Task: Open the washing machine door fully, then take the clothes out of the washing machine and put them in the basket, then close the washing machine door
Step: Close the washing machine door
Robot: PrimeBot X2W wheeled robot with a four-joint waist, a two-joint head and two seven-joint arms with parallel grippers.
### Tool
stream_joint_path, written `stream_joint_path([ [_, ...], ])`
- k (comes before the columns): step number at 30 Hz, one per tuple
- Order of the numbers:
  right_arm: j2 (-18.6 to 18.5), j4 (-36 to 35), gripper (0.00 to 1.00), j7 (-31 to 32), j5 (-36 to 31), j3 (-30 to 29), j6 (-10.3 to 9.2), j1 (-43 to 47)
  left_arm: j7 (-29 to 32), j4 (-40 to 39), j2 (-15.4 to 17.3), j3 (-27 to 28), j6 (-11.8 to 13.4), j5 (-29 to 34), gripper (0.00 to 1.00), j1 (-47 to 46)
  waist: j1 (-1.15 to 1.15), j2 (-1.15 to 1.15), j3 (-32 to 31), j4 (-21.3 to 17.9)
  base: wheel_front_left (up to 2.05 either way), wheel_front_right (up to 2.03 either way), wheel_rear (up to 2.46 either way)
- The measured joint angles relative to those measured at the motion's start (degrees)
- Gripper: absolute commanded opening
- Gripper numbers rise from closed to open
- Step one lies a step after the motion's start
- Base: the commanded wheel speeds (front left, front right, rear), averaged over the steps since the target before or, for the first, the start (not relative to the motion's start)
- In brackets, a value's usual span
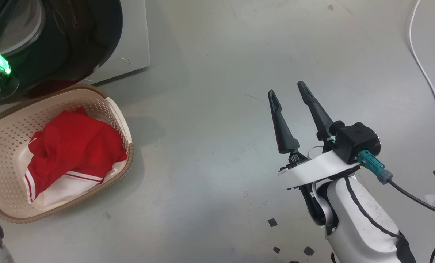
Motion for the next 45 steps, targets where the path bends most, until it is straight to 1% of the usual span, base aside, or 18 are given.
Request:
stream_joint_path([
  [3,0.0,0.2,1.00,0.0,0.0,-0.3,-0.44,0.0,0.4,1.3,-0.1,-1.5,0.0,1.3,0.00,-0.6,0.00,0.00,-0.1,0.3,0.00,0.00,0.00],
  [9,0.0,0.7,1.00,0.0,-0.4,-1.1,-0.52,0.0,2.0,2.8,-0.5,-3.6,-0.2,1.7,0.00,-0.6,0.00,0.00,-0.6,1.7,0.00,0.00,0.00],
  [13,0.0,1.5,1.00,0.0,-1.2,-1.7,-0.52,0.0,3.2,3.2,-1.0,-4.0,-2.3,1.6,0.00,-0.3,0.00,0.00,-1.2,3.1,0.00,0.00,0.00],
  [18,0.0,2.6,1.00,0.0,-2.3,-2.9,-0.87,0.0,3.9,3.2,-1.7,-4.9,-5.7,1.6,0.00,2.9,0.00,0.00,-2.1,5.3,0.00,0.00,0.00],
  [25,-0.1,3.9,1.00,0.0,-3.8,-4.6,-0.89,0.4,4.4,1.1,-3.0,-5.1,-12.3,1.5,0.00,9.2,0.00,0.00,-3.6,9.1,0.00,0.00,0.00],
  [28,-0.2,4.5,1.00,0.0,-4.2,-5.1,-0.88,0.6,3.7,0.5,-4.0,-4.8,-13.1,1.5,0.00,12.3,0.00,0.00,-4.3,10.9,0.00,0.00,0.00],
  [29,-0.2,4.7,1.00,0.0,-4.2,-5.3,-0.87,0.8,3.3,0.1,-4.2,-4.6,-13.3,1.5,0.18,13.5,0.00,0.00,-4.6,11.5,0.00,0.00,0.00],
  [30,-0.2,4.9,1.00,0.0,-4.2,-5.4,-0.86,1.0,2.8,-0.2,-4.4,-4.3,-13.4,1.5,0.32,14.6,0.00,0.00,-4.9,12.1,0.00,0.00,0.00],
  [31,-0.2,5.1,1.00,0.0,-4.3,-5.5,-0.85,1.3,2.3,-0.4,-4.7,-3.6,-13.6,1.5,0.36,15.8,0.00,0.00,-5.2,12.7,0.00,0.00,0.00],
  [32,-0.2,5.3,1.00,0.0,-4.3,-5.6,-0.84,1.7,1.7,-0.5,-5.0,-3.0,-13.7,1.5,0.47,17.0,0.00,0.00,-5.5,13.2,0.00,0.00,0.00],
  [33,-0.2,5.5,1.00,0.0,-4.3,-5.7,-0.84,1.8,1.1,-0.6,-5.3,-2.6,-13.7,1.5,0.71,18.2,0.00,0.00,-5.9,13.8,0.00,0.00,0.00],
  [34,-0.2,5.6,1.00,0.0,-4.4,-5.9,-0.78,2.0,0.4,-0.7,-5.5,-2.2,-13.7,1.5,0.85,19.4,0.00,0.00,-6.3,14.3,0.00,0.00,0.00],
  [36,-0.2,5.8,1.00,0.0,-4.6,-6.2,-0.33,2.4,-0.6,-0.7,-5.7,-1.5,-13.7,1.5,1.00,21.8,0.00,0.00,-7.1,15.3,0.00,0.00,0.00],
  [39,-0.2,6.5,1.00,0.0,-4.7,-6.2,-0.24,3.1,-1.8,-1.0,-6.2,-0.7,-13.7,1.5,1.00,25.5,0.00,0.00,-8.5,16.7,0.00,0.00,0.00],
  [43,-0.3,7.1,1.00,0.0,-4.8,-7.0,-0.20,4.4,-3.4,-2.5,-8.0,0.6,-13.7,1.5,1.00,28.9,0.00,0.00,-10.3,18.3,0.00,0.00,0.00],
  [45,-0.3,7.6,1.00,0.0,-4.8,-7.0,0.18,5.2,-4.3,-3.0,-8.5,1.3,-13.7,1.5,1.00,30.6,0.00,0.00,-11.2,19.0,0.00,0.00,0.00],
])
